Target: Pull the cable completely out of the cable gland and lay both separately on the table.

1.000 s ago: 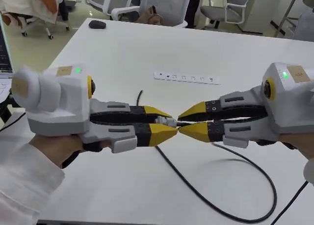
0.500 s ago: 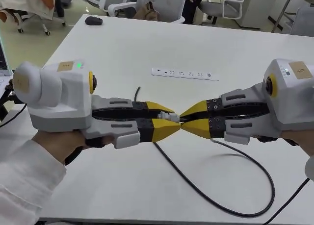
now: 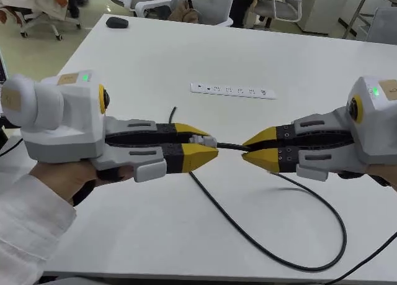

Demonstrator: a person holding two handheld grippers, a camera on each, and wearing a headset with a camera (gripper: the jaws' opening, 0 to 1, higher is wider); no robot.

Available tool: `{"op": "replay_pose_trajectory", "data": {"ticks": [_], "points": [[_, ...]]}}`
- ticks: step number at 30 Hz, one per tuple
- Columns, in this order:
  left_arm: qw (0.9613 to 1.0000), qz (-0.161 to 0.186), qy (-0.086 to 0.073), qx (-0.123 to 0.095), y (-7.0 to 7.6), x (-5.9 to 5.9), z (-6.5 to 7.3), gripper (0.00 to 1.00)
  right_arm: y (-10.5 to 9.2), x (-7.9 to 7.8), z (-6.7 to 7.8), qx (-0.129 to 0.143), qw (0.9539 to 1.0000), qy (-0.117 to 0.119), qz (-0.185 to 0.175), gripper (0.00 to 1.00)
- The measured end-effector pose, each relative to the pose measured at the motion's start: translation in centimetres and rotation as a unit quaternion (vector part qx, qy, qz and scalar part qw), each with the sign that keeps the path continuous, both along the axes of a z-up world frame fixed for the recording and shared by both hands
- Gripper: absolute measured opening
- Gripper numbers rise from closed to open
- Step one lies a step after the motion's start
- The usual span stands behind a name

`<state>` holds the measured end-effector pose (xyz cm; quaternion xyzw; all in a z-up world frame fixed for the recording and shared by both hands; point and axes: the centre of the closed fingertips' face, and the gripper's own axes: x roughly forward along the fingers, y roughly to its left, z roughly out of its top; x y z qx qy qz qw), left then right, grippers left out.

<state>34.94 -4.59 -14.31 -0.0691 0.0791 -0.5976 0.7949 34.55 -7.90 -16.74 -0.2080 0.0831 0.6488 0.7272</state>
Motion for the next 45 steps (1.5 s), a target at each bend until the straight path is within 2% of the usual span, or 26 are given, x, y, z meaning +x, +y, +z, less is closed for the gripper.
{"op": "replay_pose_trajectory", "data": {"ticks": [9,27,32,34,37,40,43,45], "points": [[1.0000,0.001,0.000,0.000,0.3,0.0,0.0,0.17,-0.9,-0.1,-0.3,-0.001,0.9999,0.006,-0.012,0.04],[1.0000,-0.005,-0.007,0.001,0.0,-0.3,0.4,0.17,-0.9,-0.3,-0.8,-0.007,0.9998,0.011,-0.012,0.04],[0.9999,-0.009,-0.014,-0.003,-0.3,-0.6,0.7,0.17,-0.9,-0.5,-1.0,-0.006,0.9997,0.022,-0.014,0.06],[0.9998,-0.010,-0.014,-0.003,-0.4,-0.7,0.8,0.17,-0.7,-0.7,-0.8,0.001,0.9996,0.026,-0.014,0.12],[0.9998,-0.011,-0.014,-0.004,-0.4,-0.6,0.8,0.17,-0.2,-1.1,-0.1,0.013,0.9997,0.018,-0.012,0.18],[0.9998,-0.015,-0.013,-0.003,-0.6,-0.7,0.8,0.17,0.2,-1.2,0.3,0.015,0.9998,0.011,-0.010,0.18],[0.9997,-0.020,-0.013,0.000,-1.0,-0.9,0.6,0.17,0.9,-1.2,1.2,0.033,0.9994,0.008,-0.005,0.18],[0.9997,-0.022,-0.011,-0.001,-1.1,-1.0,0.6,0.17,1.3,-1.2,1.3,0.033,0.9995,0.004,0.001,0.17]]}}
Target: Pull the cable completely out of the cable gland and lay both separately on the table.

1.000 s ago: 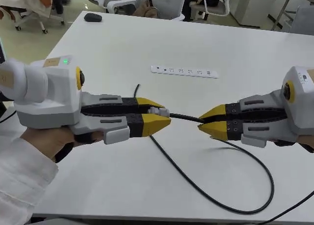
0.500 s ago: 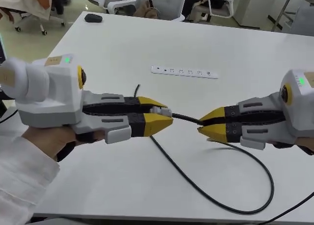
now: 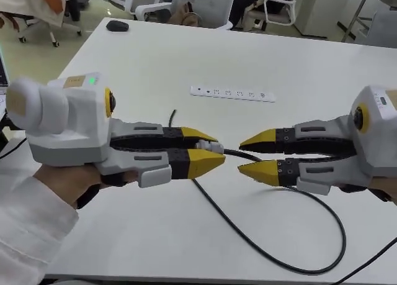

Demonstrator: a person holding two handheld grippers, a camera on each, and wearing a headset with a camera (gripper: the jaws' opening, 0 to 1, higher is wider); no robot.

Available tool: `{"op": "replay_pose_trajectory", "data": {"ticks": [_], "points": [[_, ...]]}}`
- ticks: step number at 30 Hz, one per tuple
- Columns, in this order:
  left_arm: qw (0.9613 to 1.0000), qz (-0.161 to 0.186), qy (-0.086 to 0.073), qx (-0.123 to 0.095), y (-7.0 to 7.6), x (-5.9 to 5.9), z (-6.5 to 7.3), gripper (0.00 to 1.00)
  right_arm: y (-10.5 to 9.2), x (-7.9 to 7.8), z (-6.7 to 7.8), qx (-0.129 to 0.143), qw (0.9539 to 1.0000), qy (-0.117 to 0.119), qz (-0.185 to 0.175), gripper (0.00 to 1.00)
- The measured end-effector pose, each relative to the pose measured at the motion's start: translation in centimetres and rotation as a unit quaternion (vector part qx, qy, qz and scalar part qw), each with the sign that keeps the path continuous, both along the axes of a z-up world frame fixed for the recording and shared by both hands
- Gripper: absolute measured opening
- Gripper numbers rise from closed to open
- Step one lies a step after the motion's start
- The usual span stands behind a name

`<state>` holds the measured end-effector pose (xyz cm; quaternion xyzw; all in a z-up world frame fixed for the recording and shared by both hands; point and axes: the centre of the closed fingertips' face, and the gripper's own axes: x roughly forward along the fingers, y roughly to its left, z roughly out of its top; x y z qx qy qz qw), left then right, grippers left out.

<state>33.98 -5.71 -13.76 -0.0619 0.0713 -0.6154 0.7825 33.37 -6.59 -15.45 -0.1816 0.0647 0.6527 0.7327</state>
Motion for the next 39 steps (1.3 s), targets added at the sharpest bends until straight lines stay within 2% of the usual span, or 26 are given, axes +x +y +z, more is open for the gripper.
{"op": "replay_pose_trajectory", "data": {"ticks": [3,6,21,34,39], "points": [[1.0000,-0.002,0.001,0.000,-0.2,-0.1,-0.1,0.17,0.4,0.0,0.1,0.000,1.0000,0.000,0.007,0.15],[1.0000,-0.003,0.001,0.000,-0.3,-0.1,-0.1,0.17,0.9,-0.5,0.1,0.002,0.9996,0.000,0.027,0.06],[0.9999,-0.004,0.012,-0.005,-0.2,-0.1,-0.2,0.17,0.9,-0.5,-0.2,-0.002,0.9996,-0.005,0.028,0.05],[0.9998,0.009,0.014,-0.004,0.9,0.2,0.1,0.17,-1.4,0.2,-1.0,-0.015,0.9999,0.001,0.007,0.04],[0.9997,0.019,0.017,-0.002,1.1,0.3,0.2,0.17,-2.0,0.3,-0.9,-0.010,0.9999,0.005,0.002,0.04]]}}
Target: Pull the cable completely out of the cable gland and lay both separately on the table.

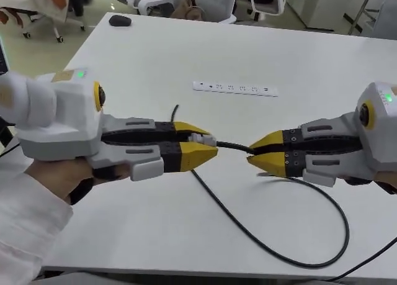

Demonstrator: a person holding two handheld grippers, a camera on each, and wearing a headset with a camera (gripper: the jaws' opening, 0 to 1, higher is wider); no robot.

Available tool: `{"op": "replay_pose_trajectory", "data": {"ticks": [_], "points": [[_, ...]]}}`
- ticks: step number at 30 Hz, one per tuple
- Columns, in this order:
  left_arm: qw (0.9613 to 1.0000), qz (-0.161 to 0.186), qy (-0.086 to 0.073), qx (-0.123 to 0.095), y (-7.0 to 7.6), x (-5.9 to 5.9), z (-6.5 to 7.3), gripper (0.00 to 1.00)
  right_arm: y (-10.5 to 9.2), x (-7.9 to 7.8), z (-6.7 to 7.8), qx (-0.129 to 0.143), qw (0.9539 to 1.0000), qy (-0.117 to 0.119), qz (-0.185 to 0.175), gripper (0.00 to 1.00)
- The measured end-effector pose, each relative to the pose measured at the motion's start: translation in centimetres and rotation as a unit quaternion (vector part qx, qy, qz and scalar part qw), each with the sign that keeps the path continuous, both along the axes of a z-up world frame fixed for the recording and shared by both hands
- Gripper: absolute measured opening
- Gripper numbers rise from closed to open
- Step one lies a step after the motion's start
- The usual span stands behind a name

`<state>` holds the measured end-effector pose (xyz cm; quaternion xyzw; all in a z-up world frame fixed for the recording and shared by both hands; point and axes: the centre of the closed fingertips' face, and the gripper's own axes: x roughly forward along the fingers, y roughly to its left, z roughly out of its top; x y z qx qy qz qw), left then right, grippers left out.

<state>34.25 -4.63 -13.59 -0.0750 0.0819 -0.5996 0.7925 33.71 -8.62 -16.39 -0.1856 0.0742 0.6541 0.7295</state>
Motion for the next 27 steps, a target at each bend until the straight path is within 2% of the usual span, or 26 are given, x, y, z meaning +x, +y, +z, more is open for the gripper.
{"op": "replay_pose_trajectory", "data": {"ticks": [9,13,15,17,20,27], "points": [[0.9998,0.017,0.009,-0.009,0.0,0.3,0.3,0.17,-0.7,0.3,-0.4,0.009,0.9999,0.008,-0.007,0.04],[0.9997,0.023,0.007,-0.009,-0.3,0.3,0.4,0.17,-0.8,0.3,-0.7,0.008,0.9999,0.012,-0.003,0.04],[0.9994,0.029,0.002,-0.017,-0.3,0.4,0.7,0.17,-0.8,0.3,-1.1,0.005,0.9999,0.016,-0.003,0.04],[0.9992,0.031,0.006,-0.024,-0.3,0.4,0.9,0.17,-0.9,0.4,-1.1,0.007,0.9998,0.016,-0.003,0.04],[0.9990,0.037,0.013,-0.023,-0.3,0.6,0.8,0.17,-0.9,0.6,-1.1,0.012,0.9997,0.019,-0.007,0.04],[0.9992,0.033,0.014,-0.017,-0.4,0.4,0.8,0.17,-0.2,0.5,-0.9,0.025,0.9995,0.022,-0.003,0.05]]}}
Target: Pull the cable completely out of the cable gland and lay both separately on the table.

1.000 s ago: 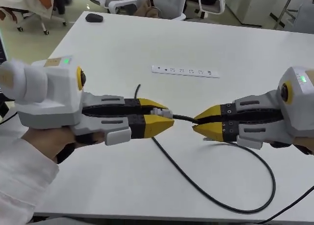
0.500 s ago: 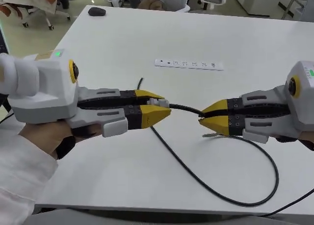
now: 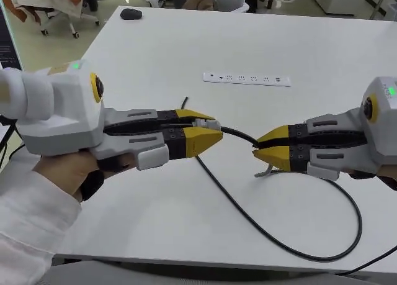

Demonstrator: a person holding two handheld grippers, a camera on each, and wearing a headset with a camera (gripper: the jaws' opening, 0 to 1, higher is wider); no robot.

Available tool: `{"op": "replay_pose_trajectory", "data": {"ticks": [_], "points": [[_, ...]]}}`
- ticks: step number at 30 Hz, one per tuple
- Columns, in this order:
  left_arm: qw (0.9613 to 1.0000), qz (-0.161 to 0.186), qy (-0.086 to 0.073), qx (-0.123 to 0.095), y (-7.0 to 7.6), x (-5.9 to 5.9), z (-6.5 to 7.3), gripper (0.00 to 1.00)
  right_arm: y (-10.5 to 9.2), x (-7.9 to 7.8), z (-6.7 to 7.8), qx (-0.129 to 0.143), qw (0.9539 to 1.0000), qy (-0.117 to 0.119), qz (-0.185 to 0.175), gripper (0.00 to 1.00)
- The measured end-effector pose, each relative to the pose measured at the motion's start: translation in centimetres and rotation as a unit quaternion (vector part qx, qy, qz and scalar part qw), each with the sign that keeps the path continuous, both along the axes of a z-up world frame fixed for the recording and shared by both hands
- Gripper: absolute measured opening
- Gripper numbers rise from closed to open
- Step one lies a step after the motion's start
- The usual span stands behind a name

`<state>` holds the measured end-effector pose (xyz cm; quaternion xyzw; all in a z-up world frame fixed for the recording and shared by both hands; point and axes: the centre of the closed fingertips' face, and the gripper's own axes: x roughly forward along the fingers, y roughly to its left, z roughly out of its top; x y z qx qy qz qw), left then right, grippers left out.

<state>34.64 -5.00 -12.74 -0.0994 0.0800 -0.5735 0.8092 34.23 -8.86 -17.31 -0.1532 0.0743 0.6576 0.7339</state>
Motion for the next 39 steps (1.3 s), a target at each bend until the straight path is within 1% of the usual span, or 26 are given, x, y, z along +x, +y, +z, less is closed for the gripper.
{"op": "replay_pose_trajectory", "data": {"ticks": [1,4,6,8,14,17,19,21,22,24,30,33,35,39], "points": [[1.0000,-0.001,0.000,0.001,-0.1,0.0,0.0,0.17,0.2,0.0,0.1,0.003,1.0000,-0.002,0.000,0.06],[1.0000,-0.006,0.002,0.003,-0.3,0.0,-0.2,0.17,0.7,0.1,0.6,0.008,0.9999,-0.009,-0.004,0.15],[1.0000,-0.007,0.003,0.002,-0.4,0.0,-0.2,0.17,1.3,0.0,1.1,0.016,0.9998,-0.012,-0.002,0.18],[0.9999,-0.010,0.003,-0.001,-0.6,-0.1,-0.2,0.17,1.8,-0.1,1.3,0.018,0.9997,-0.016,0.003,0.17],[0.9999,-0.013,0.006,-0.004,-0.8,-0.4,-0.4,0.17,2.9,-0.1,0.8,0.009,0.9997,-0.020,0.014,0.16],[0.9999,-0.010,0.007,-0.006,-0.6,-0.4,-0.4,0.17,3.1,-0.2,0.8,0.010,0.9996,-0.020,0.018,0.12],[0.9999,-0.007,0.008,-0.013,-0.4,-0.3,-0.3,0.17,3.2,-0.3,0.9,0.010,0.9995,-0.021,0.023,0.09],[0.9997,-0.003,0.010,-0.020,-0.3,-0.2,-0.3,0.17,3.2,-0.4,1.0,0.010,0.9993,-0.023,0.027,0.05],[0.9996,-0.002,0.012,-0.025,-0.3,-0.1,-0.3,0.17,3.2,-0.4,1.0,0.008,0.9993,-0.025,0.027,0.05],[0.9996,-0.002,0.013,-0.027,-0.4,-0.1,-0.4,0.17,3.2,-0.4,0.8,0.002,0.9993,-0.024,0.029,0.04],[0.9995,-0.002,0.016,-0.028,-0.6,-0.1,-0.8,0.17,3.1,-0.5,0.3,-0.010,0.9992,-0.022,0.033,0.03],[0.9996,0.001,0.014,-0.025,-0.6,-0.1,-1.0,0.17,2.9,-0.6,-0.3,-0.025,0.9987,-0.022,0.038,0.03],[0.9994,0.003,0.016,-0.031,-0.5,0.0,-1.1,0.17,2.6,-0.5,-0.6,-0.032,0.9986,-0.020,0.039,0.03],[0.9990,0.010,0.022,-0.036,-0.1,0.1,-1.4,0.17,1.5,-0.1,-1.8,-0.057,0.9976,-0.016,0.035,0.03]]}}
